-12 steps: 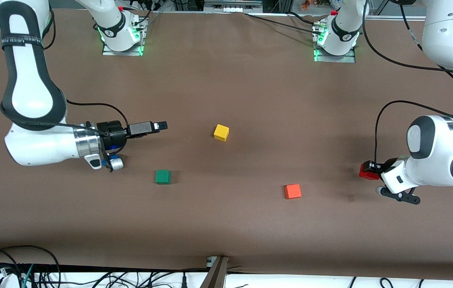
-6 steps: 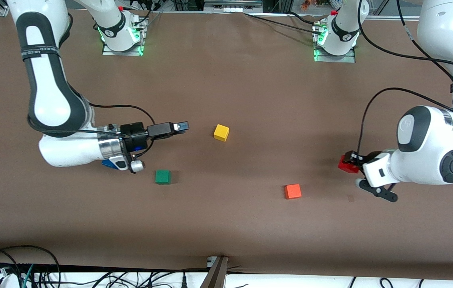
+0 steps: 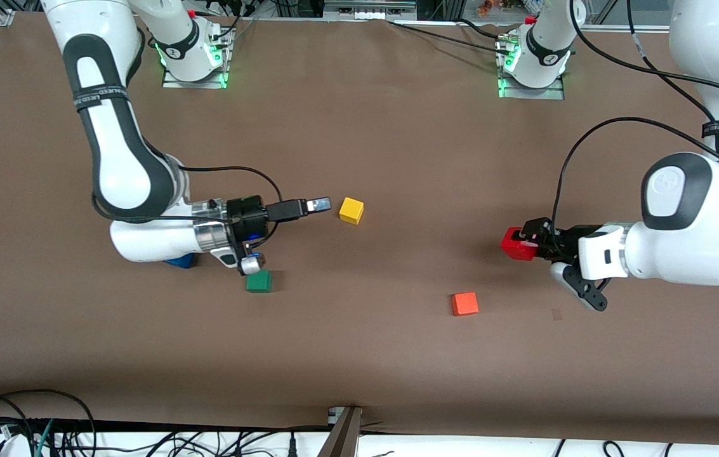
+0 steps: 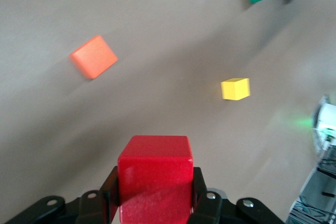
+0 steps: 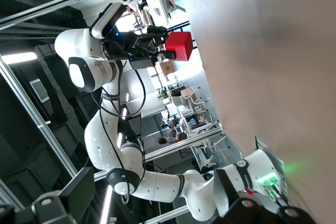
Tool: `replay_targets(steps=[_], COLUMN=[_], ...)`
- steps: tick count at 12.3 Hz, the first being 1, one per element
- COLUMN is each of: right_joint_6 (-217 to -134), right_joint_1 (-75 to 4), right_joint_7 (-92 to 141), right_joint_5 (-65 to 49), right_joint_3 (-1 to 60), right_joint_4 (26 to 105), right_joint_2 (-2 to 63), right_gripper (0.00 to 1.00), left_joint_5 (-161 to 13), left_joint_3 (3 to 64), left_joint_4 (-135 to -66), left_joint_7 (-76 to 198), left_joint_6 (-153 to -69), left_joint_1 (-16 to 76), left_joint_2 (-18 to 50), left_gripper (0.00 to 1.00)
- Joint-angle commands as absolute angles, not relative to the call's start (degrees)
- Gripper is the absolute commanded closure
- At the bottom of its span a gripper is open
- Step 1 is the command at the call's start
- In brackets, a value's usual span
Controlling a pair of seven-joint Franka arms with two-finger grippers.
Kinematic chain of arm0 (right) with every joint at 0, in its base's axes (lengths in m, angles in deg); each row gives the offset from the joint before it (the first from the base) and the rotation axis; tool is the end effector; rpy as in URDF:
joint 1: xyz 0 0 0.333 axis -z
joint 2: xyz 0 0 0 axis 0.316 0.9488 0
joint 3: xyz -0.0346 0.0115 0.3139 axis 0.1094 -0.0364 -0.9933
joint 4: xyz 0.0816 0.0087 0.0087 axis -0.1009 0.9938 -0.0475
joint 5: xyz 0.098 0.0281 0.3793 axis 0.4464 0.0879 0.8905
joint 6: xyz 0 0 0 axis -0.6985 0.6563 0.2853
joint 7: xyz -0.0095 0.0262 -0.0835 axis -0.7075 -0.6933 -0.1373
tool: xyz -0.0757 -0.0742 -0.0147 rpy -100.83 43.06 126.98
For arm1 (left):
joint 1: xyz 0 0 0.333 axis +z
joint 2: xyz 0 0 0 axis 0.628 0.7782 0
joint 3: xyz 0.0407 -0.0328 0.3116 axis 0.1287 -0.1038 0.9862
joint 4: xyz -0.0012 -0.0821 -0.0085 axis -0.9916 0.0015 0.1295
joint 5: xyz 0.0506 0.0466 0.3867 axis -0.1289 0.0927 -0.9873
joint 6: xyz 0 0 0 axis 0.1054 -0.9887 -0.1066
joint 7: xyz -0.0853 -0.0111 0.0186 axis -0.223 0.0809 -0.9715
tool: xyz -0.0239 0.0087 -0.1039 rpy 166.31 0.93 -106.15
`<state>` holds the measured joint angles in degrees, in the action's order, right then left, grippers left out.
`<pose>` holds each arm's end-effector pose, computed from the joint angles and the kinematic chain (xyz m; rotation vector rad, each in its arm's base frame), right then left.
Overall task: Pass red block to right arm, stack on blue
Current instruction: 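Lift the red cube with the left gripper toward the right gripper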
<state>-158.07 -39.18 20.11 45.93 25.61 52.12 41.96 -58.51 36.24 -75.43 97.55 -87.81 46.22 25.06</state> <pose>0.6380 0.3290 0.3681 -1.6565 0.1181 0.4394 0.6879 -0.0984 0.3958 2.4214 -0.6959 -0.1778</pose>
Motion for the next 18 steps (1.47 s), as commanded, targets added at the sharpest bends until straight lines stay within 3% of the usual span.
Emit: replay_targets(steps=[1, 6, 13, 18], right_joint_6=[-163.23, -172.29, -177.92, -178.8], right_joint_1=[-42.49, -47.86, -51.11, -52.34], right_joint_7=[19.32, 19.32, 15.54, 11.85], right_joint_5=[50.95, 56.06, 61.94, 66.87], right_joint_3=[25.77, 25.77, 25.77, 25.77], right_joint_4=[52.9, 52.9, 52.73, 52.73], right_joint_2=[41.69, 42.13, 43.97, 45.9], right_gripper=[0.0, 0.0, 0.0, 0.0], left_joint_5=[-53.69, -46.3, -27.6, -13.79], left_joint_3=[36.01, 36.1, 36.01, 34.18], left_joint_4=[-75.26, -75.7, -76.49, -81.15], left_joint_7=[104.21, 124.04, 155.61, 156.61], left_joint_6=[-86.86, -87.04, -87.04, -87.21], left_joint_1=[47.25, 47.95, 49.01, 46.2], left_joint_2=[26.16, 28.71, 36.0, 35.57], left_gripper=[1.0, 1.0, 1.0, 1.0])
